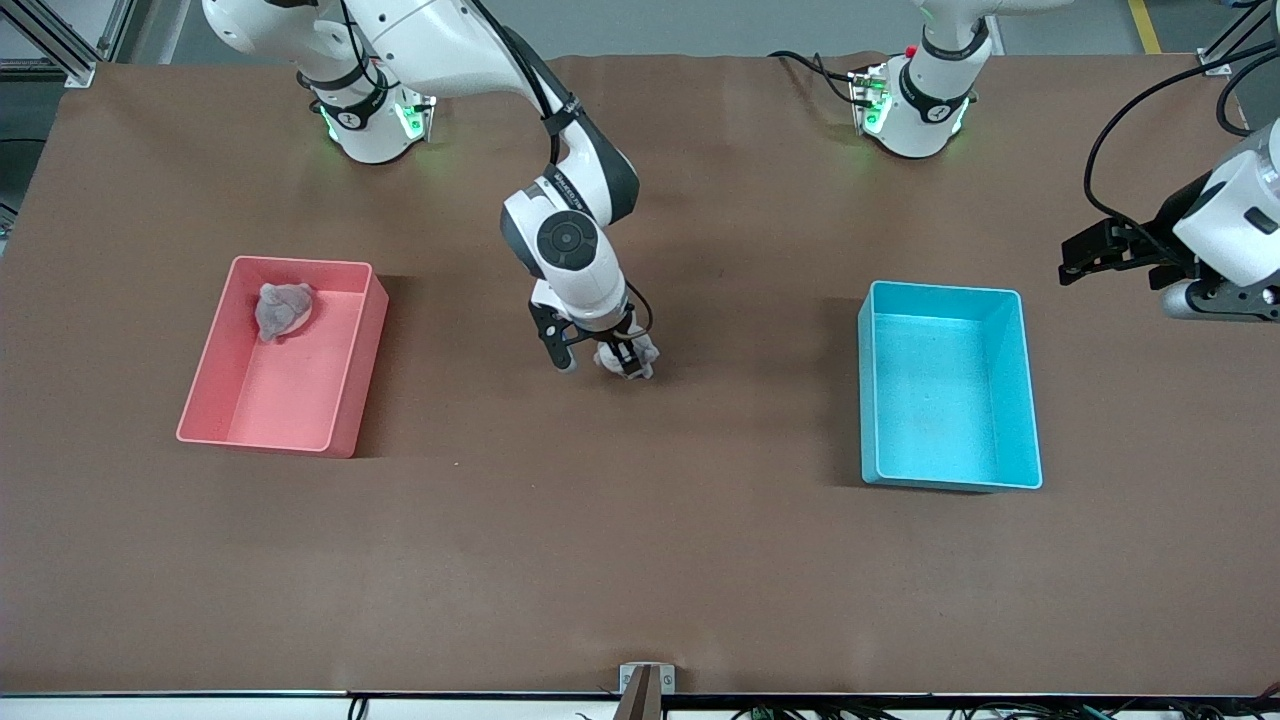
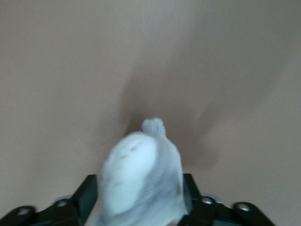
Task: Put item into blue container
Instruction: 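Carry the Totoro out with the right gripper and set it on the table, then grasp the mouse with the right gripper while the left gripper grasps the Totoro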
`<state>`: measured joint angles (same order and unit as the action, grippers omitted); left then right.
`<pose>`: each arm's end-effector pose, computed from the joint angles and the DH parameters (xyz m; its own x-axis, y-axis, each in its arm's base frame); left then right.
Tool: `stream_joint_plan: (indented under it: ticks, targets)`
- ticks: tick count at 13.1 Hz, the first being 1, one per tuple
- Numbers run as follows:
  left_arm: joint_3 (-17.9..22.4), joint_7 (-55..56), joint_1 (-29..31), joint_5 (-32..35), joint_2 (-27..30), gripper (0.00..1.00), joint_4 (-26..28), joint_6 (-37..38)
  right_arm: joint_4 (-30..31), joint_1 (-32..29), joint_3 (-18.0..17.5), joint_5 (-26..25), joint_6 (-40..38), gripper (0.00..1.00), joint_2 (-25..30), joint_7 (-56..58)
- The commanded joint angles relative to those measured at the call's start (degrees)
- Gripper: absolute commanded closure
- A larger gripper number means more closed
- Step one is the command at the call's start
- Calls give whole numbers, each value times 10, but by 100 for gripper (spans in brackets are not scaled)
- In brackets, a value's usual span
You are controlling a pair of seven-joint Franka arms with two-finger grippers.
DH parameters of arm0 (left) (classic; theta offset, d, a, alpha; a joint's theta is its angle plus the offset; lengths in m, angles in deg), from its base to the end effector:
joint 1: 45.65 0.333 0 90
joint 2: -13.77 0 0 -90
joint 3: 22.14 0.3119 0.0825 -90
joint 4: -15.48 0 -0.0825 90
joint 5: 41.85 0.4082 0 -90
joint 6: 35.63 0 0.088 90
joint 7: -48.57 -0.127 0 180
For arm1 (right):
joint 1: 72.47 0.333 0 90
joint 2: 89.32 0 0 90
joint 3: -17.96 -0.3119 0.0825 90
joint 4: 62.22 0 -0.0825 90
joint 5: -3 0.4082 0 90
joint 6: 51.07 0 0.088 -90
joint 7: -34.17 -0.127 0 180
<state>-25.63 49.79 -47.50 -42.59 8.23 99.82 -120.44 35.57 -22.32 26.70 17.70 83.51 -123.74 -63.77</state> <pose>0.5940 -0.0556 0.5847 0.9934 -0.0729 -0.0886 -0.0717 -0.9973 0.0169 0.5123 0.4721 0.2116 0.4221 -0.8998 -0.1103 -0.9063 -0.4215 -0.0299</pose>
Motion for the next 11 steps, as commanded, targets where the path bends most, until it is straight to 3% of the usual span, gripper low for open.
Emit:
stream_joint_plan:
  ticks: [1, 4, 7, 11]
  targets:
    - [-9, -3, -1, -12, -4, 0, -8, 9, 4, -36, 11, -1, -110, 0, 68, 77]
    - [-10, 3, -9, -29, -12, 0, -6, 9, 17, -94, 16, -11, -221, 0, 126, 196]
    - [-16, 52, -29, -97, -24, 0, 12, 7, 70, -170, 16, -63, -287, 0, 194, 355]
    - [-20, 230, -151, -113, -81, 0, 11, -76, 165, -303, 17, -132, -288, 0, 275, 608]
